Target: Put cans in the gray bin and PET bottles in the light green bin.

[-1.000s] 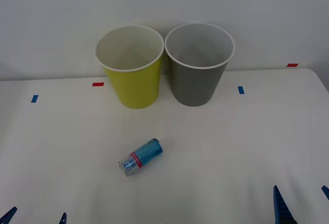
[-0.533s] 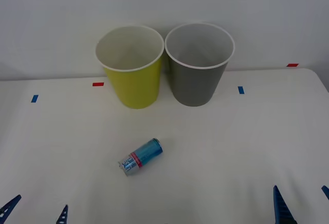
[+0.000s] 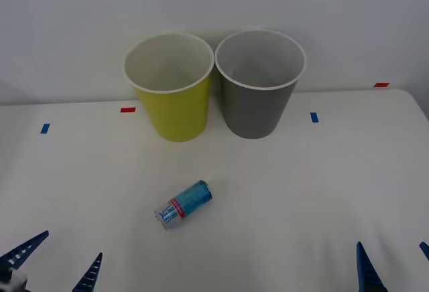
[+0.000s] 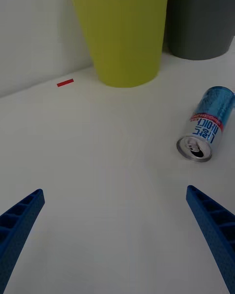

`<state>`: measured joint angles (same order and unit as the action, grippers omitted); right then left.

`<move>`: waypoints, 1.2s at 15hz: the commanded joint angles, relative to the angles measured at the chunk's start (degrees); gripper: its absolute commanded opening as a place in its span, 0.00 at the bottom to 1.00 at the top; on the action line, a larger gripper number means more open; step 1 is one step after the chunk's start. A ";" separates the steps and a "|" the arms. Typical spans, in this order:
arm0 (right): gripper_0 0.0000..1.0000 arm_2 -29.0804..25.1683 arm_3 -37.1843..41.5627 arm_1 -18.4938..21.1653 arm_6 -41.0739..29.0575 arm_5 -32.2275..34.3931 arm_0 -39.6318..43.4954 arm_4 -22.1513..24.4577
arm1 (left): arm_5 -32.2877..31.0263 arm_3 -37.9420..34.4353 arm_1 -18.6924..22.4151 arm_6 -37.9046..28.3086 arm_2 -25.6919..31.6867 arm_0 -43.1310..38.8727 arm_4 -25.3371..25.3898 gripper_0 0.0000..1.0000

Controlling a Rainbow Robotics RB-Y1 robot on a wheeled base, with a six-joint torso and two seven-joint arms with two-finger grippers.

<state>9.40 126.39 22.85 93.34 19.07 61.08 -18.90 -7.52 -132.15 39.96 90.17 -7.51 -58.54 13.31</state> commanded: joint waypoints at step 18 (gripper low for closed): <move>1.00 0.00 0.00 0.00 0.00 0.00 0.00 0.00 | 70.80 -14.10 9.44 1.58 -9.19 45.01 11.21 1.00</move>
<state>9.40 126.39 22.85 93.34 19.07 61.08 -18.90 60.86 -146.23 49.58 90.97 -16.56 -15.59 22.36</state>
